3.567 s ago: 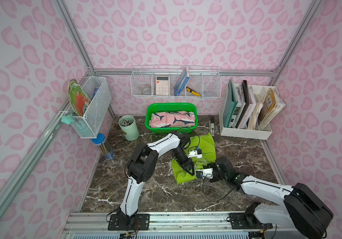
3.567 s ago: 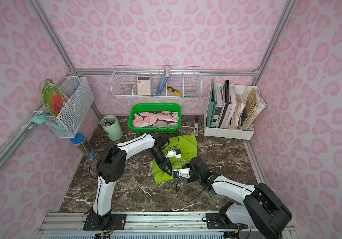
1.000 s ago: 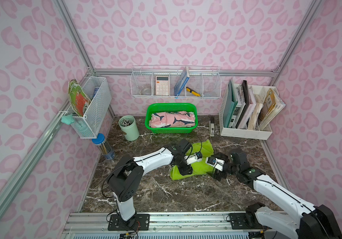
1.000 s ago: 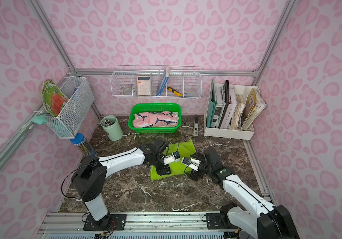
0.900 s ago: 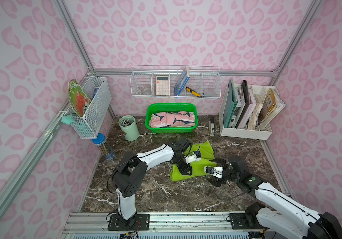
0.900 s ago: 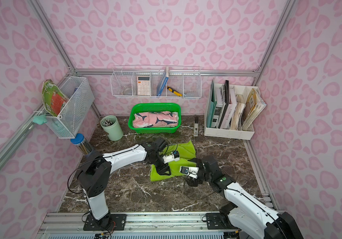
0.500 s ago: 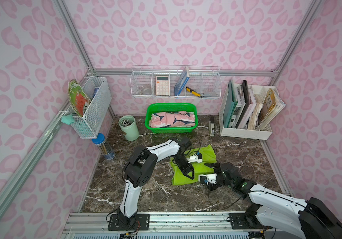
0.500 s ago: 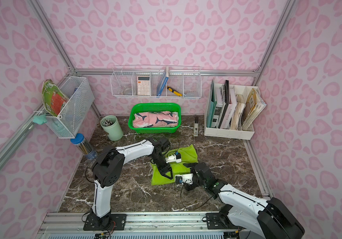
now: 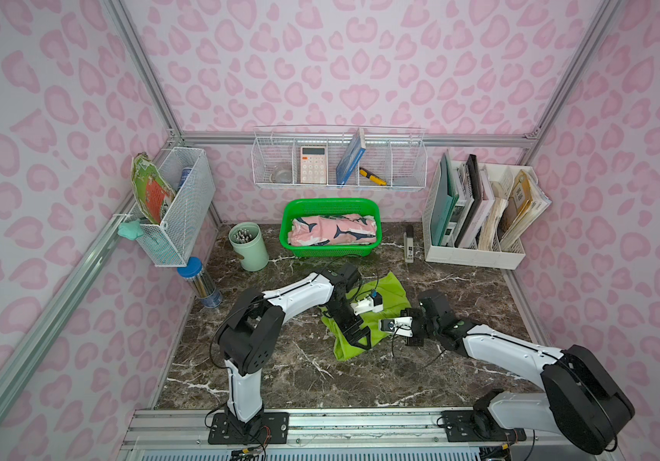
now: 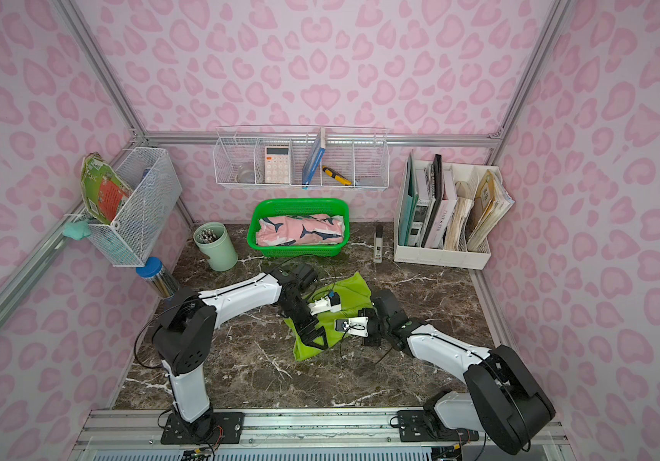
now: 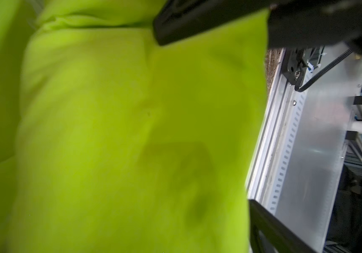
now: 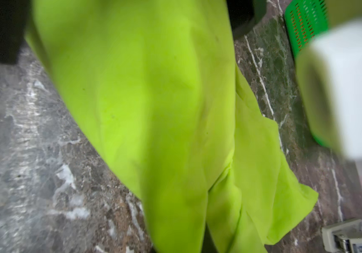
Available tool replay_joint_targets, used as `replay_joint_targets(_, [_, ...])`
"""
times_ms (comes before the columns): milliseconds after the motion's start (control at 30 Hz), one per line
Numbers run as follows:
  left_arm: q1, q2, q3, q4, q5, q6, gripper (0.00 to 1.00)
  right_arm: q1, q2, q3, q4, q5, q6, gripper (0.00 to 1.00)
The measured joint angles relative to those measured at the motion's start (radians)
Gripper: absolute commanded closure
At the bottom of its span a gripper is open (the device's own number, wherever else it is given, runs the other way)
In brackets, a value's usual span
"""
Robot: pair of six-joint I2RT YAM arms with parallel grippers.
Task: Roll up the shorts
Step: Roll the shorts at the center of the board.
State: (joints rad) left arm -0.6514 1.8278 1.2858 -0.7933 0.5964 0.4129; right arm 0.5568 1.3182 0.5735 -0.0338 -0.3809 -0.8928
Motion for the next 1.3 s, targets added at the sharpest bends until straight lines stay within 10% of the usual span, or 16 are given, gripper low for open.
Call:
replay_joint_targets(500, [0.000, -0.562, -0.297, 0.244, -0.344, -0.068, 0.01, -0.037, 0.397, 0.465, -0.593, -0.259, 0.052, 1.00])
replay_joint_targets(1100, [-0.291, -0.311, -0.452, 0.516, -0.758, 0.171, 0.01, -0.054, 0.625, 0.680, -0.841, -0.423, 0.135, 1.00])
replay_joint_targets(1200, [-0.285, -0.242, -0.443, 0.583, -0.806, 0.185, 0.22, -0.054, 0.618, 0.669, -0.839, -0.428, 0.130, 0.98])
replay_joint_targets(1300, [-0.260, -0.188, -0.403, 0.594, -0.818, 0.166, 1.00, -0.056, 0.584, 0.629, -0.795, -0.421, 0.142, 0.67])
